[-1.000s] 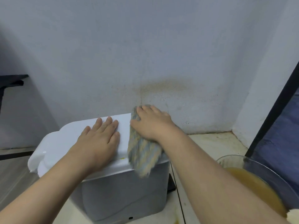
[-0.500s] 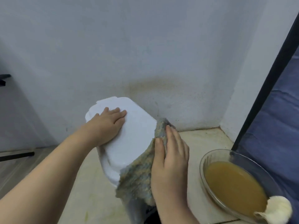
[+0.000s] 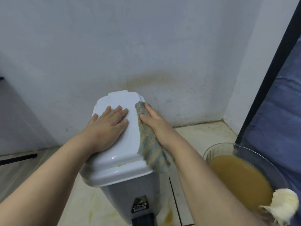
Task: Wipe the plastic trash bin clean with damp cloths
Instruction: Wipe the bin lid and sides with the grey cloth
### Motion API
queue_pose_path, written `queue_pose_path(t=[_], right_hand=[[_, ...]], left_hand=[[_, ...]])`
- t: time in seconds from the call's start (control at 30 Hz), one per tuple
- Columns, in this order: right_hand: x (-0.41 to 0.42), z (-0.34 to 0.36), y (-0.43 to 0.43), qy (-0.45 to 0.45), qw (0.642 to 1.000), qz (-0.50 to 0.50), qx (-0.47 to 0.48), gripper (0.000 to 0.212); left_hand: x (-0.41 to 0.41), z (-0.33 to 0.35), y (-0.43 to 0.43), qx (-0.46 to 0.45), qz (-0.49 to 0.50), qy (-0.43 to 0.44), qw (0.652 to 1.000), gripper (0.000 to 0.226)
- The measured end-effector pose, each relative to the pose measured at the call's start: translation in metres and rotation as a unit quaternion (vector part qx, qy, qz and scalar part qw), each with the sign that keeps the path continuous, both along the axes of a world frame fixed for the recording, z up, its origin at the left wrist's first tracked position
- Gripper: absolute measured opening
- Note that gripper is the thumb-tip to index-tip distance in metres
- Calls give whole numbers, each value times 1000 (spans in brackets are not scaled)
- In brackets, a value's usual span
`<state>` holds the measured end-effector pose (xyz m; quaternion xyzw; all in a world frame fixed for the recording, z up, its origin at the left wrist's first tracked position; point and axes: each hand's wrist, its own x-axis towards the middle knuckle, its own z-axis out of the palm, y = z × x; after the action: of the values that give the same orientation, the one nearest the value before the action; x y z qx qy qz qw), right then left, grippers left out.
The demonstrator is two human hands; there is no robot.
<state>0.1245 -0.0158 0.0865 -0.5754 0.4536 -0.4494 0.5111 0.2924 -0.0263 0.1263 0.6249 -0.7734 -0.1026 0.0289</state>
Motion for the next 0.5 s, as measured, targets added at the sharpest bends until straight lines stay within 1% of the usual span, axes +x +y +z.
queue_pose_path(t=[0.07,0.17,0.27,0.33,0.43,0.5], right_hand=[[11,-11,25,18,998,-47,-30,54],[27,-22,72,61,989,-96,-92,56],[33,-24,82,74,989,-93,-86,64],[29,-16,61,41,995,-70,-54,64],[18,-5,-2,26,998,-44,-38,55],[11,2,-39,-10,1000,-20,-16,57]], left_hand=[[6,1,1,4,5,0,1000,53],[8,2,5,26,4,-33,999,54],[8,2,9,37,-4,-51,998,53],[9,1,13,33,-10,-48,998,53],[9,1,15,28,-15,-36,999,52],[8,2,16,25,-17,-33,999,51]])
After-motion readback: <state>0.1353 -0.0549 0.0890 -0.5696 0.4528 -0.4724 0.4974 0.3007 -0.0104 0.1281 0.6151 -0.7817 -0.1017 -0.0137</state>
